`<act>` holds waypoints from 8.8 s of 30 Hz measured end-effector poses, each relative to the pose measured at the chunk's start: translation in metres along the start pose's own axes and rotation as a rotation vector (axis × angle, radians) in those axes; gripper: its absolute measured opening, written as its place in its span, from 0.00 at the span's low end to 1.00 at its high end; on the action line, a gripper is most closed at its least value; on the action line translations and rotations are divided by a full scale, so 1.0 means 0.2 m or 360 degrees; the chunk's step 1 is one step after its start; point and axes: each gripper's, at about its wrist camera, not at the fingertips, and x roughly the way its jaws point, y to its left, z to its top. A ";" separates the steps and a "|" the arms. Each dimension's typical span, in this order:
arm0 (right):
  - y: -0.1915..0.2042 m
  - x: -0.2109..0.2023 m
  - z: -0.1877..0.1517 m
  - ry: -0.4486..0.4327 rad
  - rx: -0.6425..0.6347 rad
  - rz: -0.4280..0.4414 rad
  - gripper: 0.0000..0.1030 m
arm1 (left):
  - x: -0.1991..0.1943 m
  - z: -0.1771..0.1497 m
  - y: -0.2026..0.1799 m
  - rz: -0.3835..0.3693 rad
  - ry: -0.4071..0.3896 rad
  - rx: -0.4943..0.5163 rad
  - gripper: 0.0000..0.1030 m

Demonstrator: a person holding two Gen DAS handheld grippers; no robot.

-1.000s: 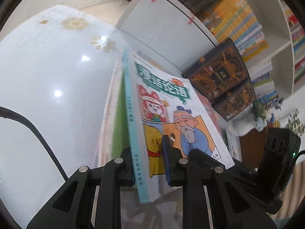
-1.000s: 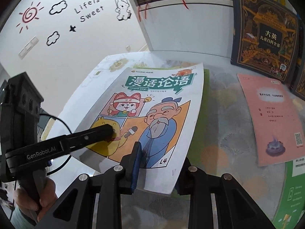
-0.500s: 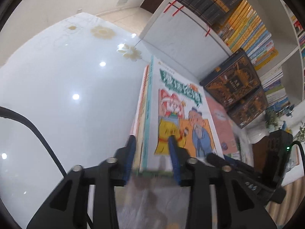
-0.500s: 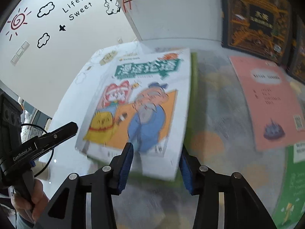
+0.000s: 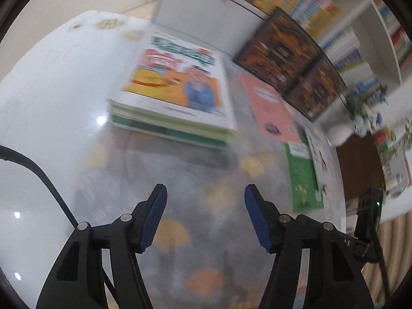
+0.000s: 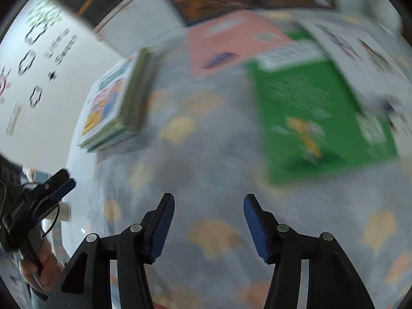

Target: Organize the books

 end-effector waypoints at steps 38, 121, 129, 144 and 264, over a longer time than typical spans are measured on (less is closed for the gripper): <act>-1.27 -0.51 0.66 -0.0344 0.0080 -0.0156 0.54 | 1.00 -0.09 -1.44 -0.0107 0.0226 0.0137 0.70; -1.54 -0.41 -0.25 0.0233 0.0755 0.0912 0.53 | 0.72 -0.83 -1.18 -0.1081 0.0579 -0.0979 0.12; -1.43 -0.53 -0.21 0.0069 0.0508 0.0674 0.24 | 0.72 -0.84 -1.16 -0.0789 0.0589 -0.0741 0.12; -0.87 -0.78 -0.35 -0.0126 -0.0404 0.0008 0.23 | 0.44 -0.75 -1.41 -0.0408 0.0378 0.0116 0.12; -0.78 -0.31 -0.01 -0.0018 -0.0163 -0.0126 0.38 | 0.72 -0.51 -0.97 -0.0053 0.0385 0.0102 0.64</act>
